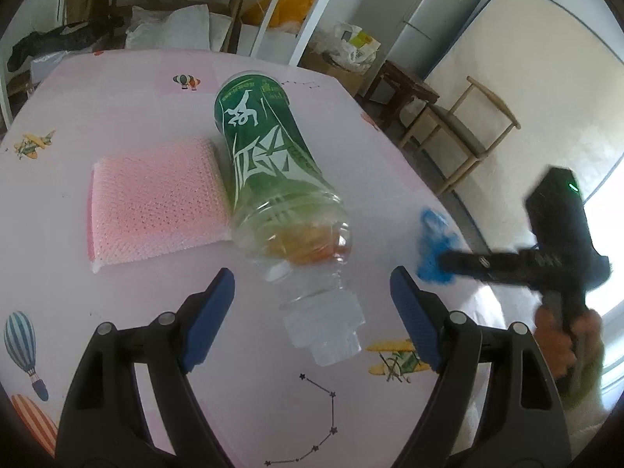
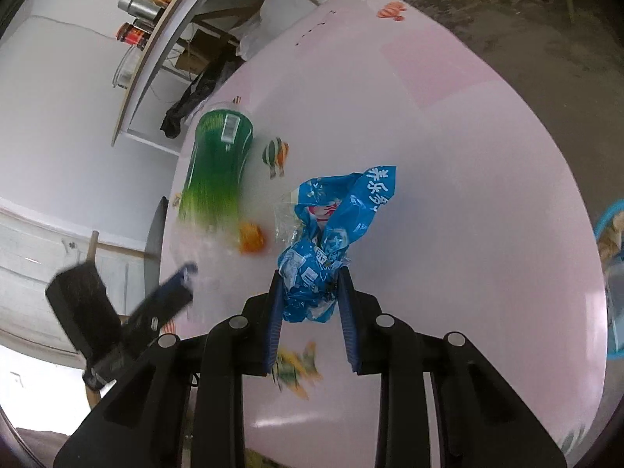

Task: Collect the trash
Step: 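Grasp the blue wrapper with the right tool while the left tool grasps the green bottle cap, then pass the blue wrapper to the left tool while the right tool takes the green bottle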

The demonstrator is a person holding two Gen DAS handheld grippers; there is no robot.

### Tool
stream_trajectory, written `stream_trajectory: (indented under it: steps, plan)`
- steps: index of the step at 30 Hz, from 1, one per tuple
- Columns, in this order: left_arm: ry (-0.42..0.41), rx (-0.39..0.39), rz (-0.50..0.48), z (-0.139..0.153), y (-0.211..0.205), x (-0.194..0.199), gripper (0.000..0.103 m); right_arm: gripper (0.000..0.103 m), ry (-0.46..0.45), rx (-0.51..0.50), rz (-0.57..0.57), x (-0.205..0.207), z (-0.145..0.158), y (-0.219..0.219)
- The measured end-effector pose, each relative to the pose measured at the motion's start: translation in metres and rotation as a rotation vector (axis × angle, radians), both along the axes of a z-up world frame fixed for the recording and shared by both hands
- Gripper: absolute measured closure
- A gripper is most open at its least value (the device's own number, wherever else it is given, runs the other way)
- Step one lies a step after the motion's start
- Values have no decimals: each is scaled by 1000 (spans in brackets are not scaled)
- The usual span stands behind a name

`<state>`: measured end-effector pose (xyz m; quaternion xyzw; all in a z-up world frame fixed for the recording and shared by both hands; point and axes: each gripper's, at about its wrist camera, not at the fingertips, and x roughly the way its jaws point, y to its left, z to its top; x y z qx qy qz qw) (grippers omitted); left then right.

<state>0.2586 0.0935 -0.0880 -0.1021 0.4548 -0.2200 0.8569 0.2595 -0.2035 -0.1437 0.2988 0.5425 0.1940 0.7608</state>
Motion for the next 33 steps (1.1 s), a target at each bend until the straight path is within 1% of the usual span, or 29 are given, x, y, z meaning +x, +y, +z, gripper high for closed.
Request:
stream_trajectory:
  steps: [2, 3, 4, 5, 7, 9, 11, 15, 18, 23, 25, 27, 29, 31, 33]
  plan:
    - [0, 24, -7, -2, -5, -1, 35, 76, -5, 4, -19, -13, 0, -5]
    - [11, 46, -6, -4, -9, -1, 37, 76, -8, 3, -28, -19, 0, -8]
    - [22, 49, -3, -7, -10, -1, 43, 76, -9, -3, -42, -24, 0, -10]
    - [32, 45, 3, -9, -10, 1, 46, 76, -10, -5, -50, -25, -1, -13]
    - [44, 26, 21, -9, -9, 1, 49, 76, -12, 1, -59, -27, 0, -14]
    - [39, 32, 30, -7, -9, -2, 53, 76, -19, 8, -68, -31, 1, -16]
    - [38, 43, 31, -6, -10, -4, 65, 76, -22, 13, -75, -33, 1, -20]
    - [65, 50, 9, -2, -9, -17, 65, 76, -34, 12, -78, -46, 2, -26]
    - [92, 75, -29, 0, -11, -37, 65, 76, -37, 14, -82, -53, 2, -29]
    - [152, 38, -67, 3, -7, -70, 65, 76, -38, 15, -84, -65, 2, -32]
    - [182, 25, -96, 3, -8, -83, 65, 76, -39, 10, -77, -70, 2, -31]
    - [226, 5, -156, 2, -12, -98, 65, 76, -39, 10, -70, -73, 2, -30]
    - [242, -14, -202, 3, -16, -108, 55, 76, -39, 28, -55, -75, 1, -28]
    - [234, -24, -230, 6, -17, -116, 47, 76, -38, 32, -45, -75, -1, -26]
    - [208, -23, -238, 13, -15, -119, 44, 76, -29, 15, -32, -74, -3, -20]
